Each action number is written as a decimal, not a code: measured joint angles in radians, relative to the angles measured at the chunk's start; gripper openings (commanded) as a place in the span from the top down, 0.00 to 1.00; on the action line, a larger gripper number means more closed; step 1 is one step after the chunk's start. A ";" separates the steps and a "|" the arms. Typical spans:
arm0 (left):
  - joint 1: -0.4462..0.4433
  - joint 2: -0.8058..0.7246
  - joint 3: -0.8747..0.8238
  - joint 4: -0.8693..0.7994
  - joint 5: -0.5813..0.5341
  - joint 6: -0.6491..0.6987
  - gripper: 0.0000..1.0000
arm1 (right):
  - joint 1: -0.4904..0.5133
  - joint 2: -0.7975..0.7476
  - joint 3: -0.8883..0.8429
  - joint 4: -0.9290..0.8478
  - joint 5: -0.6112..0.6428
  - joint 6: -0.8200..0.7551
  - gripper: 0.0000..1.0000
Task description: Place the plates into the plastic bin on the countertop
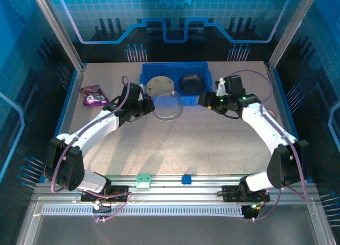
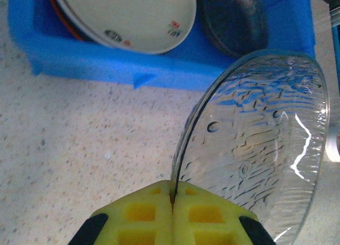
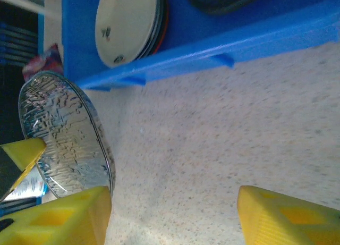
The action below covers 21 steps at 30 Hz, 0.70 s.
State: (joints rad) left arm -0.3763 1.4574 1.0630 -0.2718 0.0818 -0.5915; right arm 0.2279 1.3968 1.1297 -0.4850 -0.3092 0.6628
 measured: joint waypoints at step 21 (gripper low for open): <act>0.001 0.701 0.929 -0.121 -0.013 0.078 1.00 | -0.176 -0.241 -0.162 -0.010 0.040 0.034 0.36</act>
State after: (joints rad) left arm -0.3752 2.1582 1.9919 -0.3927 0.0685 -0.5137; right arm 0.0521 1.1561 0.9676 -0.4946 -0.2695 0.6964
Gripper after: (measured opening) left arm 0.053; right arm 0.645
